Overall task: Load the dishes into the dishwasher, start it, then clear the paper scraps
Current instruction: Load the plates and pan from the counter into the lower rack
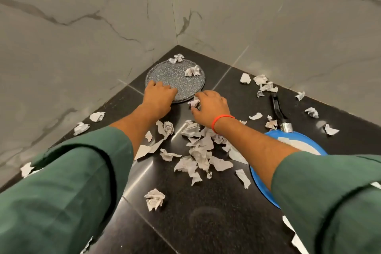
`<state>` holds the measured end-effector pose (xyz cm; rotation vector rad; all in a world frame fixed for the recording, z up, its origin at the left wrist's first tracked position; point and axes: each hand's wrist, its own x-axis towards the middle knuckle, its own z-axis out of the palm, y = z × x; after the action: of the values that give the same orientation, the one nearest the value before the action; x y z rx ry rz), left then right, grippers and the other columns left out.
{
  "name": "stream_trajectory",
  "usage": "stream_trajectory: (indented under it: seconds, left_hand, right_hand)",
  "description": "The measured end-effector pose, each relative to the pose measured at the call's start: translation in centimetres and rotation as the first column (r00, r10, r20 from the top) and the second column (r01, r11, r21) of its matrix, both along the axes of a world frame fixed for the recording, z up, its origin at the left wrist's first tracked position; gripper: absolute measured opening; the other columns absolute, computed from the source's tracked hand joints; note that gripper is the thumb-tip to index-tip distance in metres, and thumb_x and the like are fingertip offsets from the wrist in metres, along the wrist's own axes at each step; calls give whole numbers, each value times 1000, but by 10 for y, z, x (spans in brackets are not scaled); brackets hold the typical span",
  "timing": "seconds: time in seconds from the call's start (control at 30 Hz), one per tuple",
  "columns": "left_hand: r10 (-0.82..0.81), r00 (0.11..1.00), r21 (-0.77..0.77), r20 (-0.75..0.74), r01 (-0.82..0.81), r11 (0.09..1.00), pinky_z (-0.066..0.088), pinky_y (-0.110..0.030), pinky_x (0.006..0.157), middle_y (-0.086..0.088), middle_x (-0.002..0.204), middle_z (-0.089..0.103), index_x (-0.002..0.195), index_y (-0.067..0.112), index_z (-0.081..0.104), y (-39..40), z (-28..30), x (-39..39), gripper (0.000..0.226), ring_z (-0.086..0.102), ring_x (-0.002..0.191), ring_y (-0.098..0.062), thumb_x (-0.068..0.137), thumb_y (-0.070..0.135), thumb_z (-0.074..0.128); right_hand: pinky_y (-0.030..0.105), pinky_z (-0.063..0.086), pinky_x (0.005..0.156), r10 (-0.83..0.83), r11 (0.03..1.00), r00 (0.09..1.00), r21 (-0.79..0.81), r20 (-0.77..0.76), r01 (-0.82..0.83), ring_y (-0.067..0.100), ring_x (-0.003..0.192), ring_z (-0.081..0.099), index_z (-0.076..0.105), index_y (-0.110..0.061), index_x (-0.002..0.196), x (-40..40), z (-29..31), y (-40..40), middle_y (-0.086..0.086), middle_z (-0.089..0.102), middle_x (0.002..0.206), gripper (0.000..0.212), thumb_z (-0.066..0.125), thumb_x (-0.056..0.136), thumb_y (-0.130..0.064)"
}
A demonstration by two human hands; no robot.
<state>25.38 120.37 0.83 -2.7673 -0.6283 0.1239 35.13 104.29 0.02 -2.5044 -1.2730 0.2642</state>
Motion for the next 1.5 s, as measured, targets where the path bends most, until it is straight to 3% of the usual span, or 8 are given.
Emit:
stream_trajectory:
  seconds: [0.2,0.5,0.67,0.73,0.93,1.1,1.27,1.5]
  left_hand:
    - [23,997,-155,76,-11,988,46,-45,97,-2,114,69,122,23,63,7,10,-2,31,61,110,-27,93,30,67]
    - [-292,923,96,-250,324,941,39,-37,88,5,67,59,74,20,60,-23,24,-4,18,55,63,-16,85,31,51]
    - [-300,932,3,204,306,952,51,-33,61,5,55,55,65,19,61,-27,59,-19,28,52,48,-18,81,42,54]
    - [-294,898,-52,326,328,943,52,-35,61,7,60,59,71,23,66,-39,64,-28,28,55,50,-13,86,44,56]
    - [-62,911,-387,408,234,892,54,-39,86,7,119,65,122,28,64,-66,68,-73,36,64,103,-11,98,52,53]
    - [65,911,-474,408,151,868,53,-42,91,4,133,56,132,29,59,-62,82,-112,38,62,110,-13,98,46,56]
    - [318,829,-746,461,167,644,52,-42,97,-2,129,57,140,23,53,-73,101,-114,45,63,107,-17,98,40,61]
    - [570,793,-976,215,160,146,51,-42,94,-10,148,50,151,18,37,-123,137,-66,58,56,129,-29,103,48,49]
  right_hand:
    - [47,36,104,-114,993,985,20,-130,118,32,129,46,54,-21,136,2,14,8,9,54,135,49,55,90,-40]
    - [36,49,90,-200,958,878,100,-434,268,29,114,59,59,-13,126,-7,9,3,10,64,122,44,58,92,-40]
    - [41,62,72,-183,831,151,-71,-972,551,32,95,69,52,-13,127,-8,44,2,18,64,116,52,58,93,-52]
    - [44,63,69,-106,807,25,-72,-994,586,32,93,71,56,-8,121,-9,57,4,21,67,112,39,60,95,-37]
    - [46,61,71,-264,742,386,69,-884,666,36,95,67,53,-5,105,-29,84,3,16,61,110,15,51,90,-6]
    - [40,48,75,-363,883,901,220,-238,414,40,94,60,61,-12,111,-43,124,-30,16,63,105,24,50,90,-17]
    - [35,47,75,-298,845,904,355,-306,399,35,89,60,65,-10,107,-41,145,-81,12,64,93,20,51,94,-15]
    - [50,52,96,-122,631,610,413,-783,657,26,96,62,67,-13,100,-50,146,-188,10,67,99,14,54,99,-10]
